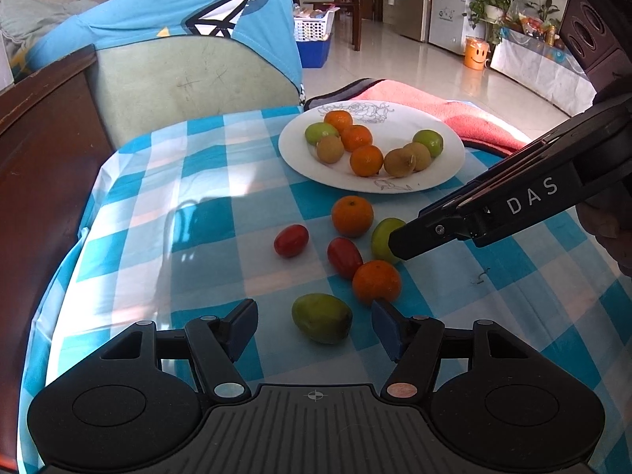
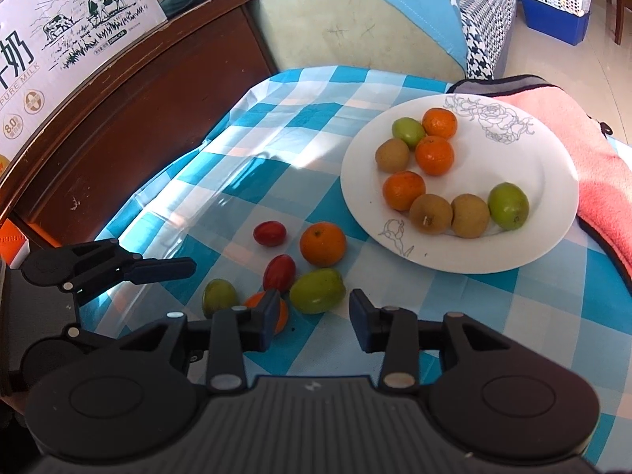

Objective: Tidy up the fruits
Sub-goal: 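Move both open grippers back over the remaining fruits, then lower the left gripper to a green mango while the right gripper approaches a green fruit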

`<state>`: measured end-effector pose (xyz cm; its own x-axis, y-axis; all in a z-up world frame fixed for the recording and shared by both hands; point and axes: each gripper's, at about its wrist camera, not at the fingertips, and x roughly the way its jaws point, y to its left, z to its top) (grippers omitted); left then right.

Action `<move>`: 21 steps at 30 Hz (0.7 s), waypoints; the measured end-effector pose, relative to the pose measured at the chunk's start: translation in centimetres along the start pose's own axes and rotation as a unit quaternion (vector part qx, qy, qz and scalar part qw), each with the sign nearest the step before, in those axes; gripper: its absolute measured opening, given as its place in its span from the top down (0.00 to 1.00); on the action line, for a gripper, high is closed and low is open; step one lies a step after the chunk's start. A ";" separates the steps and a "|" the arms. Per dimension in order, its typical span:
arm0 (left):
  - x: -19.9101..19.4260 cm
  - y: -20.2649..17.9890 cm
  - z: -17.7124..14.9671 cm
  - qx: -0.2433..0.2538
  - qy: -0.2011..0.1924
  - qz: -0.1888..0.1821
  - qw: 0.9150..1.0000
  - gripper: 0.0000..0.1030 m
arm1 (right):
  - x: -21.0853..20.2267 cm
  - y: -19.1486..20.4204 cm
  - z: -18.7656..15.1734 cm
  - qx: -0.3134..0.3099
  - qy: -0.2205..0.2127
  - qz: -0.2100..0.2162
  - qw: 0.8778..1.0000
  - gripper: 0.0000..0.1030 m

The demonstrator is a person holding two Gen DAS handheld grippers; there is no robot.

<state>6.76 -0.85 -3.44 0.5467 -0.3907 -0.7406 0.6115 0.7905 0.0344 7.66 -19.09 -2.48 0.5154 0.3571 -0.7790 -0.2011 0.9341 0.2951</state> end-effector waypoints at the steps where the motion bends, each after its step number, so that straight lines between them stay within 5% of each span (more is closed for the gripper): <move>1: 0.1 0.0 0.0 0.001 0.001 0.001 1.000 0.39 | 0.1 0.0 0.0 0.000 0.001 0.001 1.000 0.60; 12: 0.8 0.0 -0.2 -0.003 0.009 -0.007 1.000 0.45 | 1.1 0.2 0.3 -0.002 0.000 -0.006 1.000 0.59; 21: 1.0 0.1 -0.1 -0.010 0.010 -0.012 1.000 0.62 | 1.0 0.0 0.4 0.009 0.002 0.000 1.000 0.59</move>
<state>7.27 -1.09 -4.26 0.5198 -0.4006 -0.7545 0.6131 0.7900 0.0030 8.53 -18.73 -3.07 0.5121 0.3575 -0.7810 -0.1859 0.9338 0.3056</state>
